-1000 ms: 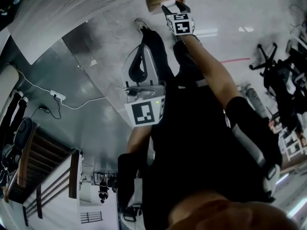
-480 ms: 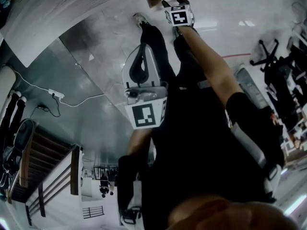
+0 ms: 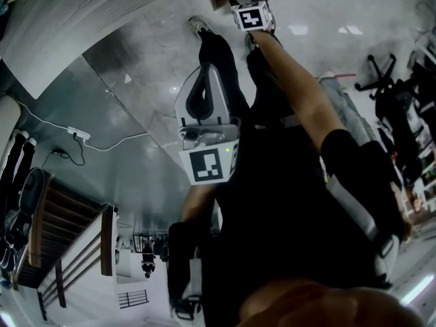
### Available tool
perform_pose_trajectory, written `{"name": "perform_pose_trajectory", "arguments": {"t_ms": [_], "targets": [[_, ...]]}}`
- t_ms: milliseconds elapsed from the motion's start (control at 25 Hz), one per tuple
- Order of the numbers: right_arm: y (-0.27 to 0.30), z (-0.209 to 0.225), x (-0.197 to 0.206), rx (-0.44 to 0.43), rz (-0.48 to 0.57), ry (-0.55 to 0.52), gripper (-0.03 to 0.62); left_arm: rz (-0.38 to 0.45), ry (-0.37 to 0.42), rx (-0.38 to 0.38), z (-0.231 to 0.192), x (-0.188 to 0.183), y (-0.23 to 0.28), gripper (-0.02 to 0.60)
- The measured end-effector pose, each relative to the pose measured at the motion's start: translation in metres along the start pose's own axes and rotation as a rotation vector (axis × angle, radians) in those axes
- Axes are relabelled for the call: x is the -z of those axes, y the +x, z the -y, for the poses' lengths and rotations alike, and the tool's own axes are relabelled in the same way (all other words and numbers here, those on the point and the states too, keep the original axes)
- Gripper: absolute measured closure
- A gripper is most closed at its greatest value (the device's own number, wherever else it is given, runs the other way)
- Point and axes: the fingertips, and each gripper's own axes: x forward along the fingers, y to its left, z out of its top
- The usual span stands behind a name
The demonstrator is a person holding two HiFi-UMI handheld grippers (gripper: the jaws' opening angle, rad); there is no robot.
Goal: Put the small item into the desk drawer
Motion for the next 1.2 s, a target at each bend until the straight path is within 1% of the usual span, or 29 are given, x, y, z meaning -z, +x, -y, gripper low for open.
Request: {"name": "perform_pose_trajectory", "arguments": {"t_ms": [200,360,720,1040,1200], "targets": [[0.006,-0.001,0.005,0.015,-0.058,-0.016,0.339,-0.002,-0.008,-0.006,-0.006,-0.001,0.002,0.586],[0.010,0.000,0.005,0.023,-0.081,-0.020,0.338,0.002,-0.013,-0.010,-0.008,-0.003,0.005,0.586],[0.013,-0.002,0.002,0.032,-0.076,-0.010,0.338,0.000,-0.023,-0.008,-0.010,-0.003,0.009,0.586],[0.009,-0.003,0.005,-0.001,-0.064,0.038,0.338,0.003,-0.008,0.004,-0.004,-0.003,0.010,0.586],[0.000,0.004,0.003,0.012,-0.045,0.052,0.338,0.014,0.001,0.009,0.003,-0.002,0.009,0.586]]}}
